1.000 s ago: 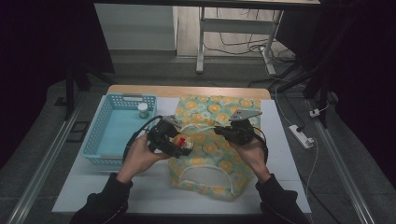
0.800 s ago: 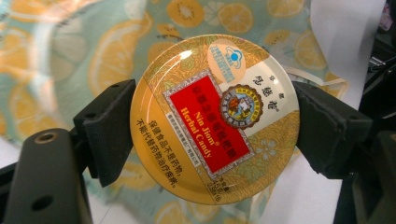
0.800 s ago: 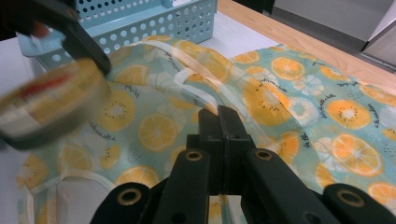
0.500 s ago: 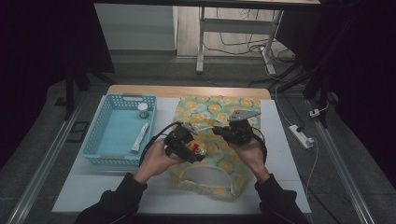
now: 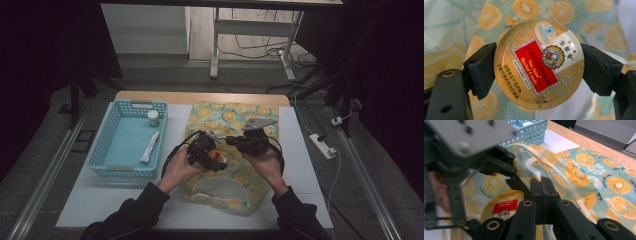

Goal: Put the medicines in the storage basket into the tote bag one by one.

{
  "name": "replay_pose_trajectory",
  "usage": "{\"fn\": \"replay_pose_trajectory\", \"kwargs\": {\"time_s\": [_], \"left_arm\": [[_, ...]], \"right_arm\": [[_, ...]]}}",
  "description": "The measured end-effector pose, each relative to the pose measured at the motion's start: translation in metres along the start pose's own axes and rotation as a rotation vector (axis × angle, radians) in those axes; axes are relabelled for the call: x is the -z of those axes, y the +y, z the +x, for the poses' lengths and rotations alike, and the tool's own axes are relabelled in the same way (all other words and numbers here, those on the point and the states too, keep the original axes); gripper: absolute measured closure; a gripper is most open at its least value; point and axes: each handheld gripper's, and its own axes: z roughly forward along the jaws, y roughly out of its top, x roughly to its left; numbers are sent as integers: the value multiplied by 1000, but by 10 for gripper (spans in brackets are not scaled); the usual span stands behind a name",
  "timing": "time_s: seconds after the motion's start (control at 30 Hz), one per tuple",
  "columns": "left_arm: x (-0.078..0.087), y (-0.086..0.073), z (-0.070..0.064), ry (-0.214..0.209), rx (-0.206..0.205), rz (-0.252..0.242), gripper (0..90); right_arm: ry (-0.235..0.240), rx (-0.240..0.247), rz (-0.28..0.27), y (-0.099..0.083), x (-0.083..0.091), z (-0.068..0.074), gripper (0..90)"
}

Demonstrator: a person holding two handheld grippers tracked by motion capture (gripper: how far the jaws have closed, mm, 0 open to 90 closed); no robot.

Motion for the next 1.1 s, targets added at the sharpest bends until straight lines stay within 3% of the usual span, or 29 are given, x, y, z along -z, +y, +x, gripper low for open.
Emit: {"fn": "replay_pose_trajectory", "kwargs": {"time_s": [0.87,1.1], "left_arm": [[-37,2,38,146,65,-13,201],[-45,0,42,158,61,-6,199]], "right_arm": [[6,3,27,-3,-8,2,896],[4,3,33,-4,-10,2,896]]}}
